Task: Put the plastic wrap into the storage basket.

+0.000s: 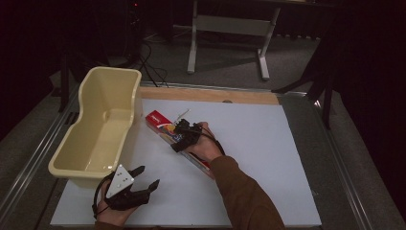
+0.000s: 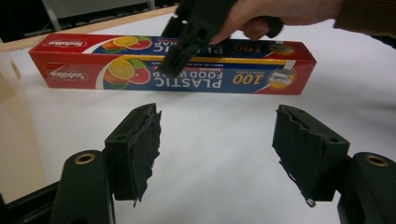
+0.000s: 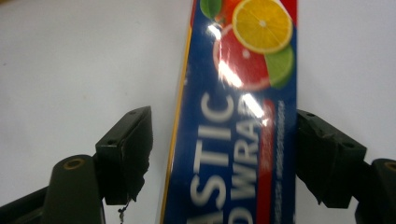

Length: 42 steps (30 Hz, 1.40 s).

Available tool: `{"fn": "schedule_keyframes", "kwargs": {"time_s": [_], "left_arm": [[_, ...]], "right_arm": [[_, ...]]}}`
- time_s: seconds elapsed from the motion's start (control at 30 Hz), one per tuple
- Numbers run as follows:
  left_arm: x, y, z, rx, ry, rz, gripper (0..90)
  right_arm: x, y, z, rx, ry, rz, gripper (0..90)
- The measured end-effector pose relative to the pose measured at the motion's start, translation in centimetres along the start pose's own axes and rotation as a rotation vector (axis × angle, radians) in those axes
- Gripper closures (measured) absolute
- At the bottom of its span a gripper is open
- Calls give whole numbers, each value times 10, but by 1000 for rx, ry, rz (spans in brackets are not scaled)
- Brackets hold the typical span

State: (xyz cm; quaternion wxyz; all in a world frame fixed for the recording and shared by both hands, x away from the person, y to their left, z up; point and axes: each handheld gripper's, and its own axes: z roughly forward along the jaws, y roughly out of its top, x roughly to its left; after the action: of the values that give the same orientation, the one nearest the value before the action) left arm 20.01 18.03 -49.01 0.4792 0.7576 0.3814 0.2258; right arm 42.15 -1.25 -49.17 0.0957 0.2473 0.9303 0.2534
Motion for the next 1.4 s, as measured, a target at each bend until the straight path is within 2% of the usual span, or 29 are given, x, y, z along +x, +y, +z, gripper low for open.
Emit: {"fn": "schedule_keyframes", "kwargs": {"time_s": [0.17,0.27,0.37,0.4,0.53,0.6,0.63,0.83,0.93,1.0,1.07,1.2,1.27,1.4], "left_arm": [[0,0,-1,-5,-5,-5,315],[1,0,-2,-6,-5,-9,315],[2,0,-3,-9,-3,-12,315],[2,0,-3,-9,-2,-13,315],[2,-1,-4,-12,0,-16,315],[1,-1,-4,-10,1,-14,315],[1,-1,-4,-9,0,-14,315],[-1,-1,-1,-2,-1,-9,315],[-1,0,0,1,-2,-4,315],[-1,0,-1,0,-2,-5,315],[0,0,-1,-1,-2,-8,315],[1,-1,-2,-1,-1,-11,315],[0,-1,-2,-5,-1,-11,315],[1,-1,-2,-4,-1,-11,315]], "right_arm": [[0,16,11,64,-6,-17,257],[-4,21,15,144,-12,-21,330],[-8,23,14,166,9,14,362],[-9,22,13,177,7,27,366],[-10,15,6,235,-18,38,378],[-10,13,4,248,-24,40,379],[-12,5,-3,292,-30,44,380],[-19,-11,-16,404,21,45,373],[-23,-12,-15,422,56,37,328],[-22,-14,-8,442,55,17,297],[-22,-14,-3,471,71,10,333],[-21,-13,-3,488,55,12,378],[-21,-12,-3,506,49,36,390],[-16,-7,-1,549,11,46,400]]}}
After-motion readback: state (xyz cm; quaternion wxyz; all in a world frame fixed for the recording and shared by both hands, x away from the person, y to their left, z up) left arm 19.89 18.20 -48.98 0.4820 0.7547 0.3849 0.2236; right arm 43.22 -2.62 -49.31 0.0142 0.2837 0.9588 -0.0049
